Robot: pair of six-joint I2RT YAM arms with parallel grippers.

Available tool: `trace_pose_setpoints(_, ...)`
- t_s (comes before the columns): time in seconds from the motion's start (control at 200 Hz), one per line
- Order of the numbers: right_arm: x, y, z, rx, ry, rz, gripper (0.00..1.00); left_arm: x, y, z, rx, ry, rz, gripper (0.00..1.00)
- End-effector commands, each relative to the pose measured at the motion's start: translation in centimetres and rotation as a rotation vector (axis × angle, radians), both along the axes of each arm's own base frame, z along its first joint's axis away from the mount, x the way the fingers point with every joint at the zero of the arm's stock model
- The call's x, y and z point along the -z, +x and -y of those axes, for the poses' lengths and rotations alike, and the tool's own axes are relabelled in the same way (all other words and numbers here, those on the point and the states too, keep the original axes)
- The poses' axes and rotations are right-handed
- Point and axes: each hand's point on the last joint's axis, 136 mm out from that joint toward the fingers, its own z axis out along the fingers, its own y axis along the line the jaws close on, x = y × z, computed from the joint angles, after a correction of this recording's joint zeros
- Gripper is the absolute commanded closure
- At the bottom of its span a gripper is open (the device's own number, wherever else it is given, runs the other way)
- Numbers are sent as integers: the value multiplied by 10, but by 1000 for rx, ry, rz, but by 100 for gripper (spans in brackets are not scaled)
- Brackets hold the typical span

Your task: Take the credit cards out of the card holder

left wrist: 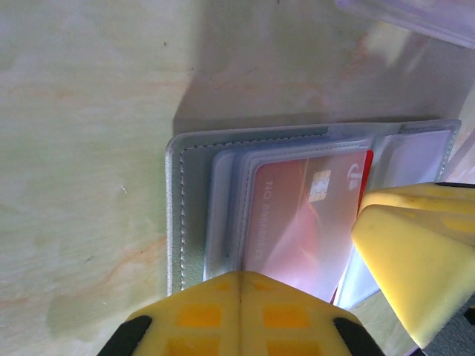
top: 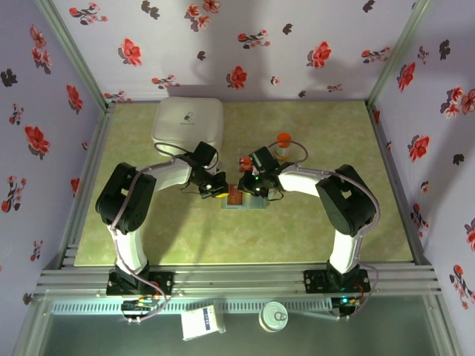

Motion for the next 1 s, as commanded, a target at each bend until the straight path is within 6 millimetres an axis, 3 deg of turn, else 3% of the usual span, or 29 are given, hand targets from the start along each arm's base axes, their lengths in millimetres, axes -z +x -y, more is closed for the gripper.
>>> trace_pose_setpoints(0.0,-1,-1,-7,-6,14,-10,81,11,0,-8,2,45,-13,100)
trace_pose_setpoints(0.21,-6,-3,9,11,-75,12,77,10,-1,-10,3,50,-9,100)
trace_pose_setpoints(0.395,-14,-4,-3,-9,9,19,79,9,-1,-10,-1,51,-7,100)
trace_pose_setpoints(0.995,4,-9,-7,-10,17,-24,80,8,-2,-12,-8,53,-4,100)
